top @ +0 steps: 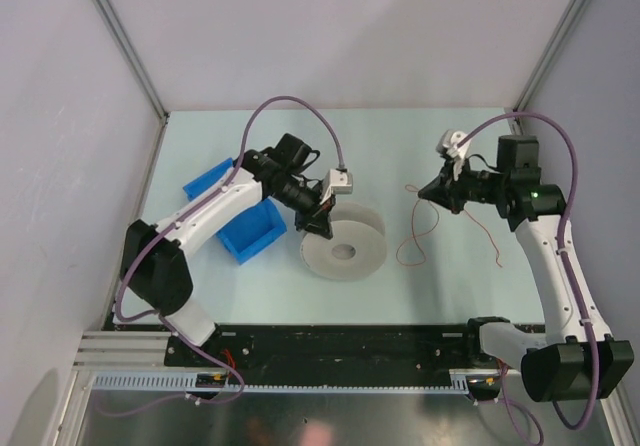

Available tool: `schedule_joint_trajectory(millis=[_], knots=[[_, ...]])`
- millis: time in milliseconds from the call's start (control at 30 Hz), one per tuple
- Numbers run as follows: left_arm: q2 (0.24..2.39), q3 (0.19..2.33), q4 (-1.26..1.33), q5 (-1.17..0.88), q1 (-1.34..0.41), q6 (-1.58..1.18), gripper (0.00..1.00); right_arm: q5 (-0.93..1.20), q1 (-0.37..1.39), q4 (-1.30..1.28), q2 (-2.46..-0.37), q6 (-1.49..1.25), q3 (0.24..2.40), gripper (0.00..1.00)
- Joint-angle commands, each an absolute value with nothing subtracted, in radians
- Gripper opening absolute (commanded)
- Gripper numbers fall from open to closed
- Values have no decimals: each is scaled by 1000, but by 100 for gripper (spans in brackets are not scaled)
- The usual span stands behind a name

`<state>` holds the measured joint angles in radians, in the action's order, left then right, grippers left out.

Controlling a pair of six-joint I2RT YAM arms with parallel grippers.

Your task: Wrap the cables

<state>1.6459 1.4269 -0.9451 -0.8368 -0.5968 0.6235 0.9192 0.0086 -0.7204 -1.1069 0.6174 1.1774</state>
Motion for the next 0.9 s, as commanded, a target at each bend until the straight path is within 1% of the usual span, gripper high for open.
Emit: schedule_joint_trajectory(millis=[0,167,433,467,533,700,767,867], knots=[[1581,1393,-918,-658,-656,752,0,881,90,-815,-1093,732,1219,0],[1555,1379,-915,-602,-701,766,2,847,165,-819,-1097,717,1219,0],[1498,1339,-908,-580,-771,652,12,764,283,-848,-1100,693,1217,0],[1496,1338,-907,-582,-773,637,14,759,291,-845,-1101,689,1216,0],[1490,1335,-905,-586,-775,628,24,743,309,-836,-1105,685,1215,0],[1470,1361,-904,-564,-768,614,55,711,345,-804,-1112,691,1215,0],[1451,1383,-904,-582,-747,601,63,701,360,-804,-1111,694,1215,0],[1394,1424,-902,-685,-673,586,74,687,392,-808,-1103,680,1215,0]])
